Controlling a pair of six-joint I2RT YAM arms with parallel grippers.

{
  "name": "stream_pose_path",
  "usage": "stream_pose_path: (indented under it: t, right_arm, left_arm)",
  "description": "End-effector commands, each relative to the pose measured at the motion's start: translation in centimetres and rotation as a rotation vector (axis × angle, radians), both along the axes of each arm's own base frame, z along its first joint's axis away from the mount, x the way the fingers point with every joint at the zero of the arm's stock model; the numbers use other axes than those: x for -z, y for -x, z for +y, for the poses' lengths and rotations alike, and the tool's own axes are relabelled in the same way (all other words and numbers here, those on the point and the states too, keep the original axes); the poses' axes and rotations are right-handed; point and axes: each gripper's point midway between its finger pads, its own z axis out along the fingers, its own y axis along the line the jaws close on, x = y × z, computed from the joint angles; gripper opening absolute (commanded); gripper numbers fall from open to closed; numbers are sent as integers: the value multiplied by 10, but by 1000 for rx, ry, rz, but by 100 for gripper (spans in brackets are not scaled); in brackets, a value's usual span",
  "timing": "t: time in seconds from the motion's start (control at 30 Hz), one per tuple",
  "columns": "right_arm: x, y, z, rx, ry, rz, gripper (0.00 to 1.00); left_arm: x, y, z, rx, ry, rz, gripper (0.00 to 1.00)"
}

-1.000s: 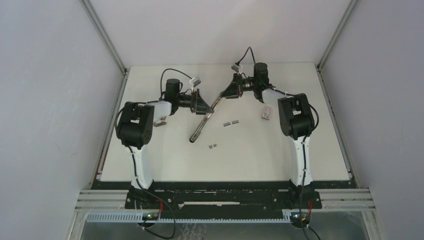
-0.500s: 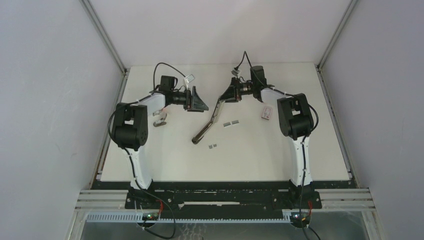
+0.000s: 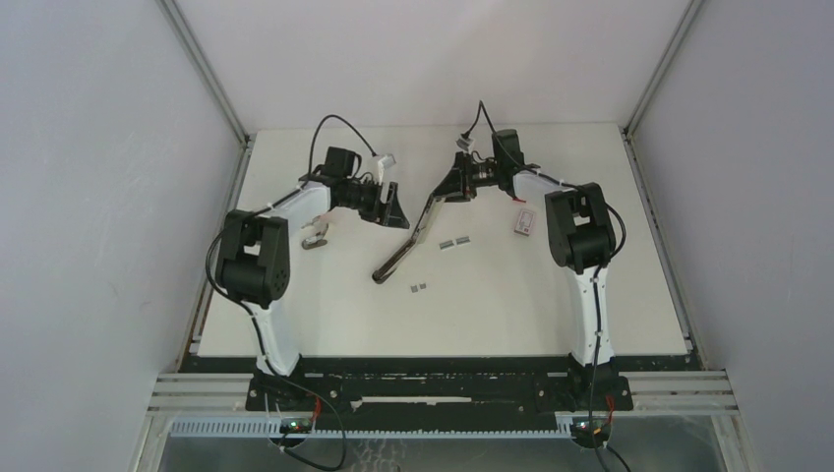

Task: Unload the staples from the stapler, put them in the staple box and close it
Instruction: Place the stapler at the center of the board.

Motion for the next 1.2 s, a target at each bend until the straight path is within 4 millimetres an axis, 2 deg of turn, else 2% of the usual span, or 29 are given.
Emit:
stream_pose_path:
  t: [0.0, 0.4, 0.53, 0.7, 0.8, 1.03, 1.17]
  right_arm:
    - [14, -10, -5, 26, 35, -22, 44]
    - [37, -14, -12, 38, 78, 0, 51]
    - [45, -17, -16, 52, 100, 10, 57]
    - [45, -21, -20, 72, 128, 0, 61]
    - [45, -23, -23, 83, 146, -6, 64]
    - [51, -27, -30, 110, 198, -8, 69]
    - [51, -28, -35, 127, 227, -14, 71]
  left_arm:
    - [-9, -3, 3, 12, -176, -171, 79]
    - [5, 4, -17, 30, -347, -260, 74]
    - [8, 2, -20, 18, -378, -268, 73]
    - [9, -4, -24, 2, -430, -294, 73]
    - [13, 0, -38, 37, -451, -304, 73]
    - [26, -1, -51, 71, -465, -274, 73]
    - [31, -7, -51, 62, -492, -277, 67]
